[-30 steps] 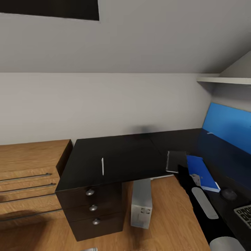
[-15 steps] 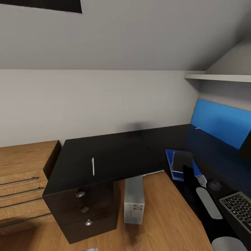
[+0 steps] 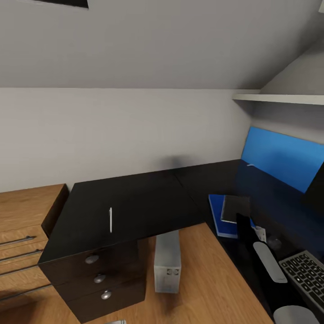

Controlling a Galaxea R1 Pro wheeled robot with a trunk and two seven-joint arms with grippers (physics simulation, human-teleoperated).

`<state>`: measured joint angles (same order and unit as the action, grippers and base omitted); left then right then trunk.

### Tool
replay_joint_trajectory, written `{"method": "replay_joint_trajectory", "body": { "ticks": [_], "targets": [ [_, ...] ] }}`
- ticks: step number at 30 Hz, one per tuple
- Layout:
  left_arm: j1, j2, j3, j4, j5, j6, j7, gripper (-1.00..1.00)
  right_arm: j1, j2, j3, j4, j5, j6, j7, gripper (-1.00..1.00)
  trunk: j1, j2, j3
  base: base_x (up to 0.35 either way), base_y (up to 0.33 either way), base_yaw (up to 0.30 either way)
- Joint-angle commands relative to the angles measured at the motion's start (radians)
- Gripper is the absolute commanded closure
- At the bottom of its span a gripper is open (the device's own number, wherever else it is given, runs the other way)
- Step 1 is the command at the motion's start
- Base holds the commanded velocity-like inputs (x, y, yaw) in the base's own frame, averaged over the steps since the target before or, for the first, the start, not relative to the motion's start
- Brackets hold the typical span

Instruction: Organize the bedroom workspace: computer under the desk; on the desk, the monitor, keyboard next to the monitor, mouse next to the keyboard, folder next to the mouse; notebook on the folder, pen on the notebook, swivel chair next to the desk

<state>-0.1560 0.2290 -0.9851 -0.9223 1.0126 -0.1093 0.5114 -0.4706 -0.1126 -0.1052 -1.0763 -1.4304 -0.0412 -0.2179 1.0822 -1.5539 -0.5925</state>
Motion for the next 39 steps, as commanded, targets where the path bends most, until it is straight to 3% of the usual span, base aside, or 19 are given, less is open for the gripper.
{"method": "replay_joint_trajectory", "body": {
  "ticks": [1, 7, 39],
  "targets": [
    [-0.002, 0.001, -0.007, -0.001, 0.011, -0.009, 0.006, -1.0, 0.0, -0.003, 0.001, -0.002, -0.01, -0.004, -0.005, 1.0, 0.0, -0.001, -0.001, 0.037, -0.024, -0.002],
    [-0.002, 0.001, -0.008, -0.001, 0.011, -0.009, 0.006, -1.0, 0.0, -0.02, 0.002, -0.002, -0.01, -0.004, -0.004, 1.0, 0.0, -0.001, -0.001, 0.088, -0.08, 0.0],
    [-0.002, 0.001, -0.01, -0.001, 0.011, -0.009, 0.006, -1.0, 0.0, -0.015, 0.009, 0.002, -0.008, -0.006, -0.015, 1.0, 0.0, -0.001, -0.001, 0.073, 0.021, 0.0]
  ]
}}
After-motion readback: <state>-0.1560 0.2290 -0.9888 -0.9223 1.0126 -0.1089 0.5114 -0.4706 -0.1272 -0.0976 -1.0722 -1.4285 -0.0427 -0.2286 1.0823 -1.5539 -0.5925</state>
